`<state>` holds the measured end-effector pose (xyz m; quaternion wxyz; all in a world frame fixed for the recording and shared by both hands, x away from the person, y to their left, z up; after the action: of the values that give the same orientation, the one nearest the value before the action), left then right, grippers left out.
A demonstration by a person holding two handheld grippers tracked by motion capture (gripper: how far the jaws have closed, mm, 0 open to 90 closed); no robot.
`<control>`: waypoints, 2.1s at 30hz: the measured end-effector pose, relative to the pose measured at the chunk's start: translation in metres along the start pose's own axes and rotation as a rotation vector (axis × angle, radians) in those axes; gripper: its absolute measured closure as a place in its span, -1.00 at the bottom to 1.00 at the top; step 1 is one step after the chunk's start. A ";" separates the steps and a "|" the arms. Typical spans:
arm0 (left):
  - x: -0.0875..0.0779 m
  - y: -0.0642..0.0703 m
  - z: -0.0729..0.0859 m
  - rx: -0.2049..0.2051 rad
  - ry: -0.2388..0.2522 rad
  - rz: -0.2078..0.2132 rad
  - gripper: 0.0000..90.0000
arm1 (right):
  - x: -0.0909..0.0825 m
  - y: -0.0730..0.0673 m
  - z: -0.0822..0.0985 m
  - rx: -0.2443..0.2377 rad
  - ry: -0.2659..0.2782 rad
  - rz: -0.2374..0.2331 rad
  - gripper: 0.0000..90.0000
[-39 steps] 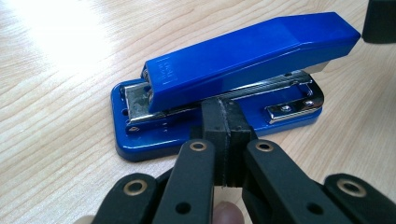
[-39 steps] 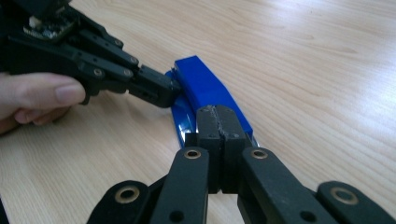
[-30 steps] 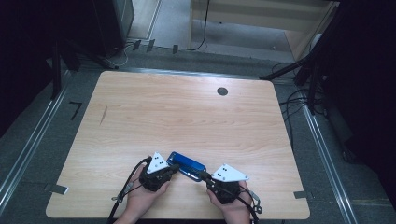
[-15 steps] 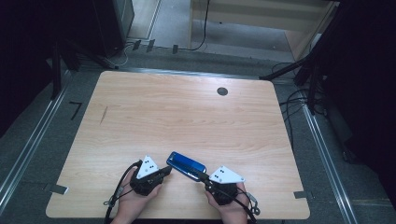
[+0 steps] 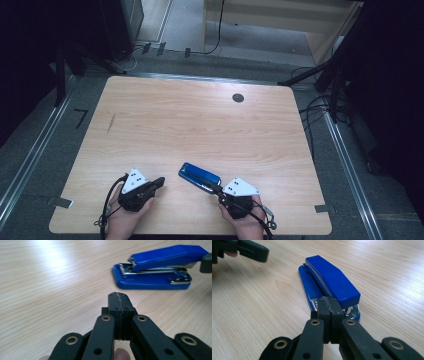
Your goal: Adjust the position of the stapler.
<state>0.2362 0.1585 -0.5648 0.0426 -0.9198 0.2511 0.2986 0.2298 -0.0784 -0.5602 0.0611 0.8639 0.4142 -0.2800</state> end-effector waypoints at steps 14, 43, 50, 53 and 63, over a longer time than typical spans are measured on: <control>-0.034 -0.044 0.008 -0.097 0.042 -0.088 1.00 | 0.008 0.008 -0.001 0.004 -0.001 0.012 1.00; -0.079 -0.098 0.028 -0.178 0.140 -0.206 -0.43 | 0.016 0.045 -0.011 0.043 0.019 0.053 1.00; -0.083 -0.107 0.028 -0.193 0.133 -0.252 -0.73 | 0.019 0.049 -0.014 0.057 0.024 0.048 1.00; -0.083 -0.111 0.028 -0.203 0.136 -0.248 -0.77 | 0.020 0.049 -0.014 0.058 0.021 0.044 1.00; -0.076 -0.114 0.030 -0.193 0.106 -0.254 -0.83 | 0.006 0.043 -0.016 0.082 0.059 -0.009 0.45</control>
<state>0.2234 0.2973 -0.5541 -0.0219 -0.9584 0.1047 0.2647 0.2722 -0.0968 -0.5559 0.0123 0.8716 0.4079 -0.2714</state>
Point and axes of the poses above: each handheld gripper's, and its own axes: x roughly forward along the jaws, z roughly out of its underside, y roughly to its right, the point moved 7 cm from there along x, roughly forward along the jaws, and after that the axes turned 6 degrees about -z, right-handed, at the moved point
